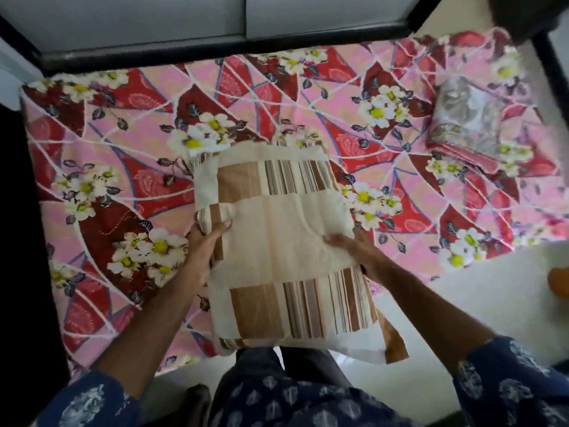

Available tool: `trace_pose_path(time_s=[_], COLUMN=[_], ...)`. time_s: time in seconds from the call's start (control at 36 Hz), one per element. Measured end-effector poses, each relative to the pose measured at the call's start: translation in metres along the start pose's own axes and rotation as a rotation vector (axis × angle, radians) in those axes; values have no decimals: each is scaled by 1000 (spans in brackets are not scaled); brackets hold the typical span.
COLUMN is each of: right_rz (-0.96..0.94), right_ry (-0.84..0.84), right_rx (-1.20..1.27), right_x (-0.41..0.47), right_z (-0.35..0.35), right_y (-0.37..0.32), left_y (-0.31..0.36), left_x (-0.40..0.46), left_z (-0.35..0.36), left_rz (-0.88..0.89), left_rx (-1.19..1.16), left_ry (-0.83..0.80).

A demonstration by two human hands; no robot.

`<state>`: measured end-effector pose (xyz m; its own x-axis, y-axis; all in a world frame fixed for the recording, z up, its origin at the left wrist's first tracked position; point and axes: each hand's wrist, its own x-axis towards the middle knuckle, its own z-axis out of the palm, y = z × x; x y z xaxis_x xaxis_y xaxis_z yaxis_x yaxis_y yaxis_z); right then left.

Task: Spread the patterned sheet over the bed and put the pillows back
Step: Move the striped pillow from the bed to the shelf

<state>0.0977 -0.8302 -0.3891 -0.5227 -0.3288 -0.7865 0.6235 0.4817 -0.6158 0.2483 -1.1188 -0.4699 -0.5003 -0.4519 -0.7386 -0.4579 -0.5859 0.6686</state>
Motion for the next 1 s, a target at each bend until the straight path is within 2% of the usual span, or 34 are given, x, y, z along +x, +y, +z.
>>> trace_pose_path(time_s=[0.11, 0.22, 0.39, 0.58, 0.75, 0.86, 1.0], right_rz=[-23, -24, -62, -227, -381, -390, -433], right_ry=[64, 178, 369, 547, 665, 778, 957], right_rx=[100, 233, 485, 491, 568, 616, 661], right_x=[-56, -106, -163, -245, -326, -359, -395], right_z=[-41, -85, -155, -251, -343, -403, -473], right_y=[30, 65, 121, 203, 258, 294, 314], left_y=[-5, -12, -28, -83, -129, -148, -177], left_x=[-50, -81, -132, -237, -316, -353, -387], left_z=[38, 85, 191, 334, 447, 518, 611], left_rz=[0, 24, 177, 402, 574, 610, 659], left_rx=[56, 148, 407, 588, 742, 812, 854], left_ry=[-45, -162, -368, -469, -667, -818, -919])
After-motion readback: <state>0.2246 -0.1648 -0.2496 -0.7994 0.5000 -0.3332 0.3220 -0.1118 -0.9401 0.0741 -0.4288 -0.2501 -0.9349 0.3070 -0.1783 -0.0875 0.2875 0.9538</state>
